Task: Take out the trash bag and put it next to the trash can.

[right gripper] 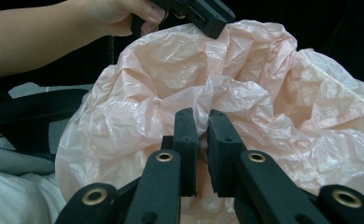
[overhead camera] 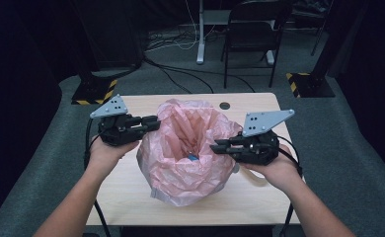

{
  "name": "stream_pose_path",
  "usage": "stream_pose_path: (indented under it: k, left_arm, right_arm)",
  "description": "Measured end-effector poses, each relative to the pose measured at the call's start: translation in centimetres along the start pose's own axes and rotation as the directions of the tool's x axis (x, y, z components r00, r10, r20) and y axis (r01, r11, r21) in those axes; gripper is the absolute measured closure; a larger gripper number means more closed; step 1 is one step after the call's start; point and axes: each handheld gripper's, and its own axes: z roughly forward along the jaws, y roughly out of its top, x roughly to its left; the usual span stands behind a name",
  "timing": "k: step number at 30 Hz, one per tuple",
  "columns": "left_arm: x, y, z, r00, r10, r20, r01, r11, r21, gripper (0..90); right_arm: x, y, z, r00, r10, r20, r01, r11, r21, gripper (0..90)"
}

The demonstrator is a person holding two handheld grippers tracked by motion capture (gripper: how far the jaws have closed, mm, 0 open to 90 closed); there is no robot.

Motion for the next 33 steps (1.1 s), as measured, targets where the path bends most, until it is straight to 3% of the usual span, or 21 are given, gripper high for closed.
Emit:
stream_pose_path:
  k: [5, 12, 22, 27, 33]
  left_arm:
    - [-0.1, 0.1, -0.2, 0.9998, 0.018, 0.010, -0.018, 0.9998, 0.001, 86.6]
    - [-0.4, 0.3, -0.3, 0.9992, 0.031, 0.024, -0.031, 0.9995, -0.007, 87.3]
    - [-1.2, 0.6, -1.0, 0.9971, 0.048, 0.058, -0.045, 0.9975, -0.054, 87.3]
    - [-1.4, 0.6, -1.1, 0.9946, 0.042, 0.095, -0.035, 0.9970, -0.069, 87.4]
    - [-1.8, 0.7, -1.0, 0.9848, 0.034, 0.170, -0.018, 0.9956, -0.092, 87.4]
  right_arm:
    - [0.2, 0.2, 0.1, 0.9999, -0.012, -0.006, 0.012, 1.000, 0.001, 85.7]
    - [0.3, 0.8, 0.1, 0.9996, -0.029, -0.006, 0.029, 1.000, -0.004, 86.6]
    - [0.5, 1.9, 0.4, 0.9985, -0.054, -0.008, 0.053, 0.998, -0.029, 87.5]
    - [0.4, 2.3, 0.7, 0.9984, -0.056, -0.007, 0.055, 0.998, -0.043, 87.8]
    - [0.2, 2.6, 1.2, 0.9983, -0.058, -0.005, 0.058, 0.997, -0.050, 88.1]
